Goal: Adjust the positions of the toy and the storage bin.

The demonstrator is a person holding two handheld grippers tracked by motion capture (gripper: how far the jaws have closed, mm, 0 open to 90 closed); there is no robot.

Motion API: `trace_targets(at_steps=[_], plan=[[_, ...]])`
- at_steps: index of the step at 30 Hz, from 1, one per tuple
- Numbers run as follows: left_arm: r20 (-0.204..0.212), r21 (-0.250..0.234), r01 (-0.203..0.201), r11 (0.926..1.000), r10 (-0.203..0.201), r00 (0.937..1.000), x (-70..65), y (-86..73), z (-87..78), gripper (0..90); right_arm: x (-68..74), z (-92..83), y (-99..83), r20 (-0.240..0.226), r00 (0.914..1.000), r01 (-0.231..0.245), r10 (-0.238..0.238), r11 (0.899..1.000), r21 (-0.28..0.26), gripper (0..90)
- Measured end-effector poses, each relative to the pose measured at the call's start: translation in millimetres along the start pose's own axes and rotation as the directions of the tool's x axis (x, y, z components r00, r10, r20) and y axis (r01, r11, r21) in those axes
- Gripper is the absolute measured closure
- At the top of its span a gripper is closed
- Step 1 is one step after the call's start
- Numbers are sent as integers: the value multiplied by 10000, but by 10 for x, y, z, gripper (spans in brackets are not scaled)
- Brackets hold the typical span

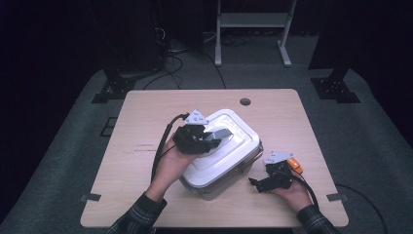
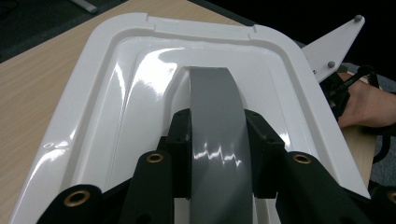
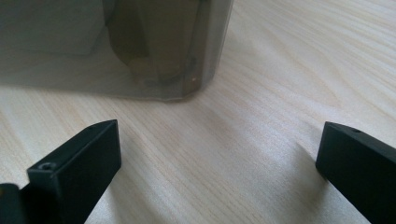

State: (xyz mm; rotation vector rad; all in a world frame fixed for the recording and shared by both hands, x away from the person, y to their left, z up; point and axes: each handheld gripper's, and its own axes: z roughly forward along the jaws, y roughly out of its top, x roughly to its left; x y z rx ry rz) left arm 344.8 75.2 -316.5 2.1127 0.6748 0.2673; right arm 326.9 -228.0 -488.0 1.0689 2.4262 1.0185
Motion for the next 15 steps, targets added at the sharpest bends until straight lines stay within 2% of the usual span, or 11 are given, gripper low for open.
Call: trace_targets(at_steps=[15], plan=[[-188, -282, 243, 9993, -248, 9995, 189, -33, -232, 664, 1, -1, 0, -6, 10000, -16, 16, 10000, 13, 0]])
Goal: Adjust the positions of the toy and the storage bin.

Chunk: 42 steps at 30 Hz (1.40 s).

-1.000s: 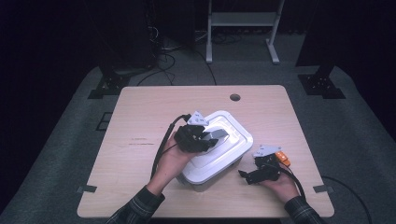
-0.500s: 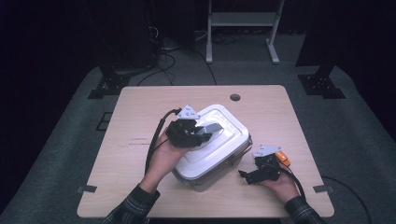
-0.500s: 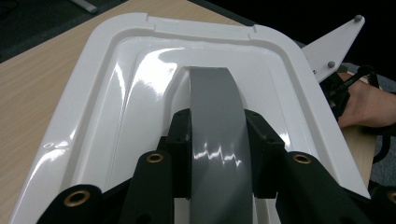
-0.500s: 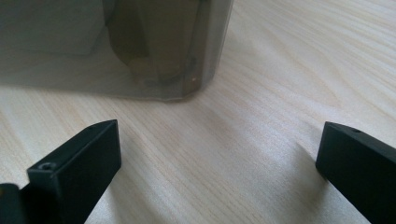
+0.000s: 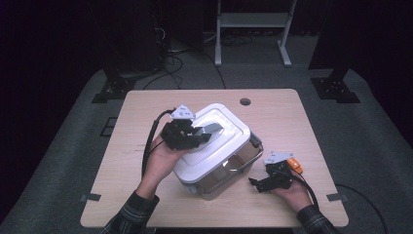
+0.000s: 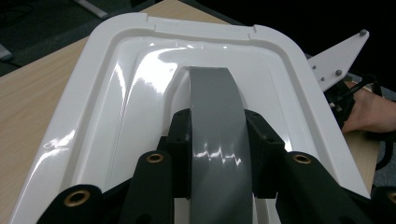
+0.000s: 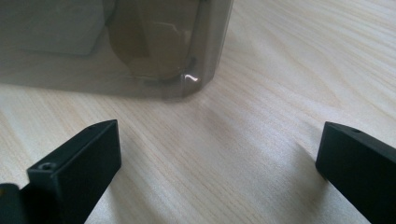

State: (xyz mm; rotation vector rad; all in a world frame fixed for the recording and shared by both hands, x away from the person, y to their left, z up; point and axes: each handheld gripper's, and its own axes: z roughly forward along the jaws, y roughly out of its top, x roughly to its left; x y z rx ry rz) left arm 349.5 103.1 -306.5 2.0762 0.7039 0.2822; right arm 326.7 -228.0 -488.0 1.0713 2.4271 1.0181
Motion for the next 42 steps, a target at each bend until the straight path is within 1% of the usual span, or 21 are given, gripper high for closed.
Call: trace_targets(at_steps=[10, 15, 21, 29, 38, 42], plan=[[-204, 3, 142, 9999, -142, 9997, 131, -44, -93, 664, 0, 0, 0, -2, 10000, -3, 3, 10000, 0, 0], [-287, -37, 356, 9994, -357, 9989, 216, -77, -132, 664, 0, 0, 0, -1, 10000, -3, 3, 10000, 1, 0], [-423, -47, 449, 9990, -451, 9981, 309, -108, -200, 664, 0, -1, 0, -5, 10000, -8, 8, 10000, 2, 0], [-636, -208, 793, 9966, -805, 9947, 434, -158, -287, 664, -1, 1, 0, 0, 10000, 7, -7, 10000, -11, 0], [-919, -275, 922, 9954, -943, 9913, 575, -228, -399, 664, -1, 0, 0, 4, 10000, 15, -15, 10000, -2, 0], [-1054, -370, 1067, 9936, -1101, 9883, 634, -263, -444, 664, -2, 0, 0, 12, 10000, 32, -32, 10000, -10, 0]])
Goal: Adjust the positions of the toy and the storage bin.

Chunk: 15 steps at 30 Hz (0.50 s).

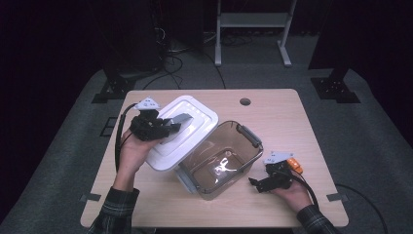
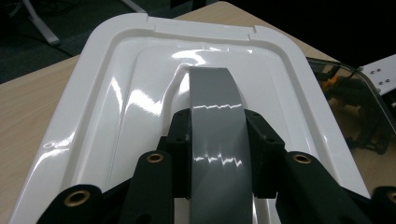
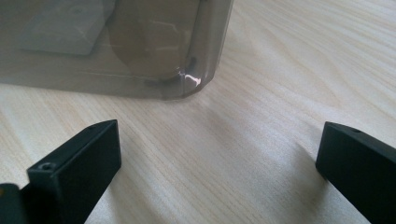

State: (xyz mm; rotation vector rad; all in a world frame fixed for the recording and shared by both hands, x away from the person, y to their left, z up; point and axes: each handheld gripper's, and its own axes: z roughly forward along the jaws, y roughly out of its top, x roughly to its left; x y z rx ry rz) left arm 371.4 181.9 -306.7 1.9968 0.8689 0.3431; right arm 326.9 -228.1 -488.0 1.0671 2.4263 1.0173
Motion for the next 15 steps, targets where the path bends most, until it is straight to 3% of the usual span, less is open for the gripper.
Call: trace_targets(at_steps=[15], plan=[[-621, -15, 446, 9990, -446, 9971, 268, -132, -89, 664, 0, 0, 0, 2, 10000, -2, 2, 10000, 3, 0]])
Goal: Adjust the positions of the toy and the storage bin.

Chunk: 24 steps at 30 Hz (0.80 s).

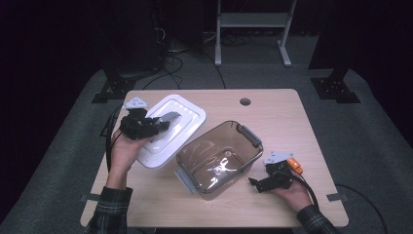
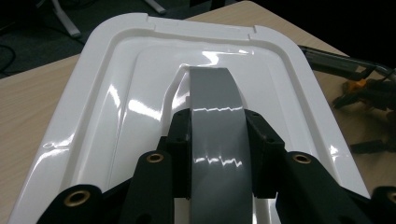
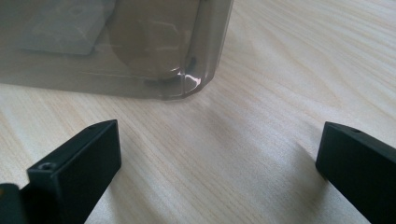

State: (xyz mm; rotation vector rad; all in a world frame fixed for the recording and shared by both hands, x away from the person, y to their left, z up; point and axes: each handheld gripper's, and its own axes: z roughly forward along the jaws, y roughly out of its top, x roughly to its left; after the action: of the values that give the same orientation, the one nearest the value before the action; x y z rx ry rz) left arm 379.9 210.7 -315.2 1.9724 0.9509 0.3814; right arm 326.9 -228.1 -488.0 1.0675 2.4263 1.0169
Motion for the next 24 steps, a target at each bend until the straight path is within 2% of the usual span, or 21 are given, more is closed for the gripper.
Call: trace_targets(at_steps=[12, 24], plan=[[-686, 287, 291, 9992, -271, 9973, 202, -130, 41, 664, 1, 0, 0, -8, 10000, -22, 22, 10000, 4, 0], [-1095, 507, 622, 9968, -563, 9924, 362, -258, 103, 664, 0, 1, 0, 1, 10000, 3, -3, 10000, -7, 0]])
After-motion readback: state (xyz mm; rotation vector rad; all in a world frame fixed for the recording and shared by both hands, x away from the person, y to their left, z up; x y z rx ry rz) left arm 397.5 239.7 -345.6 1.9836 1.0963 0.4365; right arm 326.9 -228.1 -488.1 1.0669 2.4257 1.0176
